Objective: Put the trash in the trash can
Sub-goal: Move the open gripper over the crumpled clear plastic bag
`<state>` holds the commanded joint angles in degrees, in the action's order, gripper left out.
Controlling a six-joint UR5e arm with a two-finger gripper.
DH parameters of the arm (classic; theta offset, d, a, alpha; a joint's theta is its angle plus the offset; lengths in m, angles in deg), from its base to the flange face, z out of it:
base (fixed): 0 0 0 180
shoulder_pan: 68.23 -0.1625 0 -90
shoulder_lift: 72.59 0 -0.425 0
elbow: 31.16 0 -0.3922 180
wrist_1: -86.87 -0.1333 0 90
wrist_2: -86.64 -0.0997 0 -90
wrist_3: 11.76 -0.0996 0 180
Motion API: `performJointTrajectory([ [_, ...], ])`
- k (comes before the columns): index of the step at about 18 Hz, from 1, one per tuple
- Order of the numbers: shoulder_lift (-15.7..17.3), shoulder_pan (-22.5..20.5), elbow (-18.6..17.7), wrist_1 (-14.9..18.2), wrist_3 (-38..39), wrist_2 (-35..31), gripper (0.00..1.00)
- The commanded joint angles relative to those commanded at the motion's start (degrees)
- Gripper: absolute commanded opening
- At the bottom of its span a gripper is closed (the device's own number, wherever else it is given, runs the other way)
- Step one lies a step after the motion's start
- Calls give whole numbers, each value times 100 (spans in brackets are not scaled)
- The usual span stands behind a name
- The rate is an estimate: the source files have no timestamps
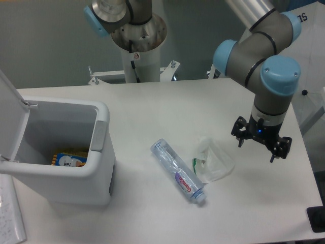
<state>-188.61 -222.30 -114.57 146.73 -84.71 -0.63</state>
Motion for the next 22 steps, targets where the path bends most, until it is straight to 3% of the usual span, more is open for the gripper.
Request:
performJointTrajectory([
  [6, -9, 44, -44, -9, 650, 52, 100],
  [10, 61, 9, -482, -79, 774, 53, 100],
  [14, 97, -254, -1334, -1096, 730, 526, 100],
  [15, 131, -228, -1475, -1194, 748, 536, 100],
  [22, 220, 35, -1862, -1230, 748, 519, 100],
])
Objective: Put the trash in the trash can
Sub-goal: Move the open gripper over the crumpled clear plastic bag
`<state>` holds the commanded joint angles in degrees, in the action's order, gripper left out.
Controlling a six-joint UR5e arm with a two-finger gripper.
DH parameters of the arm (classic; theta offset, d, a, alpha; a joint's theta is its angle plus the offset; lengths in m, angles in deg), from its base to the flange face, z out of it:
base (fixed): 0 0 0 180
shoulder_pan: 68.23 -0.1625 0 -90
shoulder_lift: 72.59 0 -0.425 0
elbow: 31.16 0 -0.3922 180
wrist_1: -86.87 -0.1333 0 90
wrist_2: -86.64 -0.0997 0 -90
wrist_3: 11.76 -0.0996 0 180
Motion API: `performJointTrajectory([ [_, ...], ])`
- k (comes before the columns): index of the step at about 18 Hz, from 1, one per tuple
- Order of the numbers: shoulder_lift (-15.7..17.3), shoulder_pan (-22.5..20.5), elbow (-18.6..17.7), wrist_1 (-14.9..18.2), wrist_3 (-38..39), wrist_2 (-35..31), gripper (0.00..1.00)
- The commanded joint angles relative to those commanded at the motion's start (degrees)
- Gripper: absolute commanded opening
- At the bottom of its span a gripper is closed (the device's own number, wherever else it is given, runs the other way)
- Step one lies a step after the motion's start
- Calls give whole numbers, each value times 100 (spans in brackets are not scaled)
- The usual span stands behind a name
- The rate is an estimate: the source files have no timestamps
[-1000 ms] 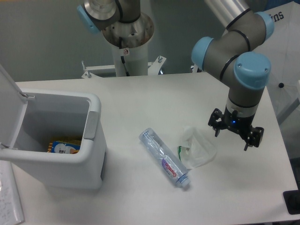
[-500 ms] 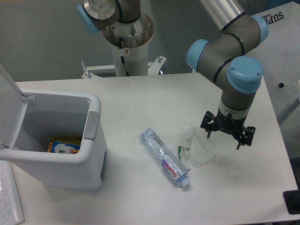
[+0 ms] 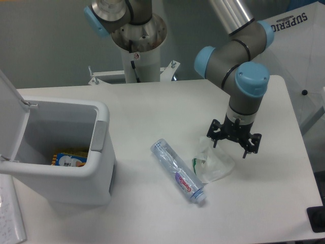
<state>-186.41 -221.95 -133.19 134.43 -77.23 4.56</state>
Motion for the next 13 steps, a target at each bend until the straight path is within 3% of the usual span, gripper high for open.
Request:
performJointTrajectory([
  [9, -140, 168, -239, -105, 35, -158, 100],
  [13, -325, 325, -239, -492, 175, -308, 100],
])
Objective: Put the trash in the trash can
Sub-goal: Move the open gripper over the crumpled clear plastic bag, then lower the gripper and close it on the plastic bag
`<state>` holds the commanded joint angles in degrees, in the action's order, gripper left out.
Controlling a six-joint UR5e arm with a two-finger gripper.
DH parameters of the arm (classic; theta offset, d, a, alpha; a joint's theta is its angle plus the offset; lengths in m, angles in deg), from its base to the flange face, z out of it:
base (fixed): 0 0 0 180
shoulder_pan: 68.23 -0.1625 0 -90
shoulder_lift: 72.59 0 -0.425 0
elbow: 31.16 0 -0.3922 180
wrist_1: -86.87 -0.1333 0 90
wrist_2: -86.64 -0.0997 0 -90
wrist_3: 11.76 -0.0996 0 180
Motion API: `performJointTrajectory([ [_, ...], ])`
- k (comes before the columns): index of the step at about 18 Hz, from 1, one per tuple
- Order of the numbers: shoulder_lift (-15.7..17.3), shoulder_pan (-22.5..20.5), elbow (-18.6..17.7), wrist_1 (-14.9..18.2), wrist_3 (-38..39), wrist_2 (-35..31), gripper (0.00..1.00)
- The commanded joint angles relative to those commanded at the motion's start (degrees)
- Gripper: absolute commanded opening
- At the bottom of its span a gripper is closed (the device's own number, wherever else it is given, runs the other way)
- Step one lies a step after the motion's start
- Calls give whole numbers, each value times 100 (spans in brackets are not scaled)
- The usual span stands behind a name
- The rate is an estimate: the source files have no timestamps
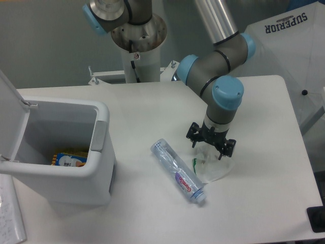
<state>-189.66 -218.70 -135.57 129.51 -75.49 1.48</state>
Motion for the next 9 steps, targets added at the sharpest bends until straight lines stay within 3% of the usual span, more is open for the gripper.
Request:
performJointTrajectory([
  [9, -141, 53, 185, -115, 502, -194, 100],
])
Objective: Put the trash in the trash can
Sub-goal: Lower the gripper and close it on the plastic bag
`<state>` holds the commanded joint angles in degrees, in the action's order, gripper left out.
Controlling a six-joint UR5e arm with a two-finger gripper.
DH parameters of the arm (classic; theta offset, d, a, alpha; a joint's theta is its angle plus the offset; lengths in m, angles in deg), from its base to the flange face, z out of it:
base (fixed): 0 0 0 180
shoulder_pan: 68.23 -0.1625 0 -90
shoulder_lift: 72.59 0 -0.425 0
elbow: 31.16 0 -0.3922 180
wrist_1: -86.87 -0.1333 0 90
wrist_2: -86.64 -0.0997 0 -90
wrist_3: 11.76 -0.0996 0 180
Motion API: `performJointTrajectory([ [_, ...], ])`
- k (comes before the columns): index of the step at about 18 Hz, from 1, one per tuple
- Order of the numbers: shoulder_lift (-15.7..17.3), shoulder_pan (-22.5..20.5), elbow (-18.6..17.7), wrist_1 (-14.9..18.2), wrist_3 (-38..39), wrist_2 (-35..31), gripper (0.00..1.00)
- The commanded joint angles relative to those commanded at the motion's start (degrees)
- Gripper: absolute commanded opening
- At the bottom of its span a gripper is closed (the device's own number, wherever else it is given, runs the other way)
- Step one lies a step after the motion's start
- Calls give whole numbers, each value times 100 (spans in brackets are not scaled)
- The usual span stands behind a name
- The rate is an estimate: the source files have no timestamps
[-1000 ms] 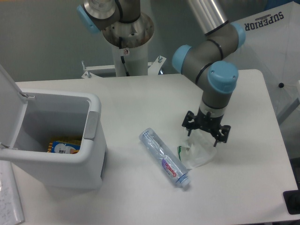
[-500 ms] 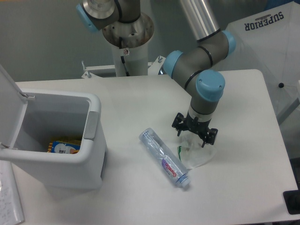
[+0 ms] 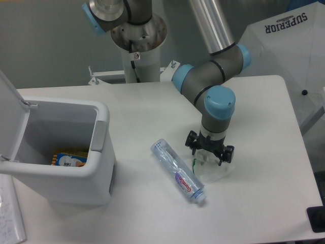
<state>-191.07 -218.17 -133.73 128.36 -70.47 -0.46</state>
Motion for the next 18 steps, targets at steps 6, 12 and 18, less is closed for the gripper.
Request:
performJointTrajectory([
  [6, -26, 0, 158, 0, 149, 18, 26],
  [12, -26, 0, 220, 0, 282, 18, 0],
  [18, 35, -26, 290, 0, 281, 44, 0],
])
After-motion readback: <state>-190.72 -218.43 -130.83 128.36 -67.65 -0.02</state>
